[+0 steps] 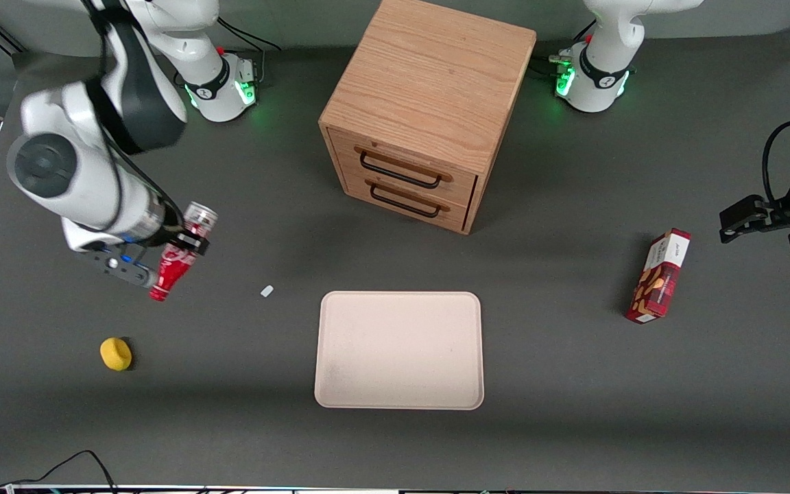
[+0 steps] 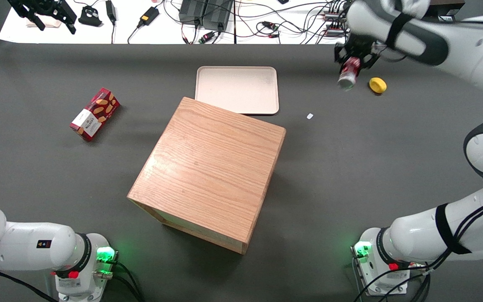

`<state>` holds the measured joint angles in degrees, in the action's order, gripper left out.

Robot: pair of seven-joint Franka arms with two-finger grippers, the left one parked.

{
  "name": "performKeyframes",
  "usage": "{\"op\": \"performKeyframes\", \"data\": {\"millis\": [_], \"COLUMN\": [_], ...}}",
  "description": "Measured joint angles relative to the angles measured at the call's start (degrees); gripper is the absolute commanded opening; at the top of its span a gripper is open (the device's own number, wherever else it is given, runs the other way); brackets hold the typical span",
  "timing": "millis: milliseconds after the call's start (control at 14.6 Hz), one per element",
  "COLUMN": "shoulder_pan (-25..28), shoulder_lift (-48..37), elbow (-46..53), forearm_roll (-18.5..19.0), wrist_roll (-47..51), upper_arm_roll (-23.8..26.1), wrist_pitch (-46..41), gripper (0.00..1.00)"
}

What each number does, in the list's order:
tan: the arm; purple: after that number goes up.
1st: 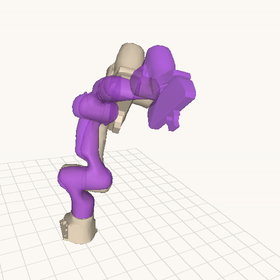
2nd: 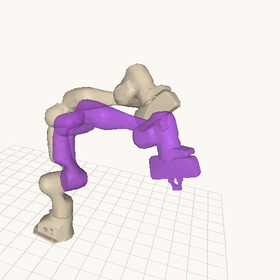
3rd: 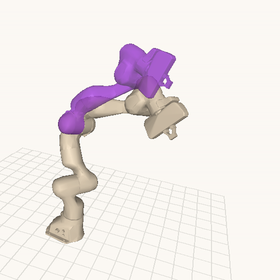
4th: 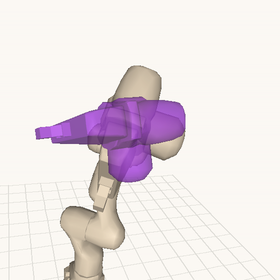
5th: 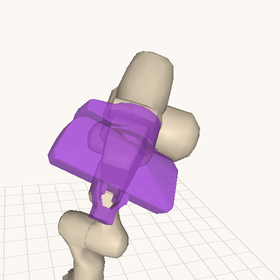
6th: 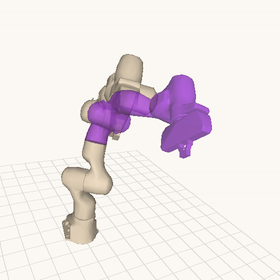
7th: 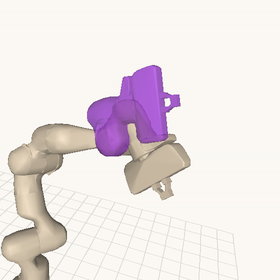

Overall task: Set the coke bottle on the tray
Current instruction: 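Lift the bottle upright off the table with the right gripper, then carry the held bottle over the cream tray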

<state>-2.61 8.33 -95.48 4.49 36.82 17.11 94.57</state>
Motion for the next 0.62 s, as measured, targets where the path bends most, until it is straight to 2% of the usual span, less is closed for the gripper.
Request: {"op": "performKeyframes", "data": {"millis": [205, 411, 616], "shoulder_pan": [0.0, 0.63, 6.9], "shoulder_lift": [0.21, 3.33, 13.11], "elbow": [10.44, 15.36, 22.39], "forearm_roll": [-2.45, -2.73, -2.73], "wrist_roll": [-6.82, -8.61, -7.77], "upper_arm_roll": [-1.96, -2.23, -3.26], "wrist_pitch": [-10.15, -11.56, -11.41], "gripper": [0.0, 0.0, 0.0]}}
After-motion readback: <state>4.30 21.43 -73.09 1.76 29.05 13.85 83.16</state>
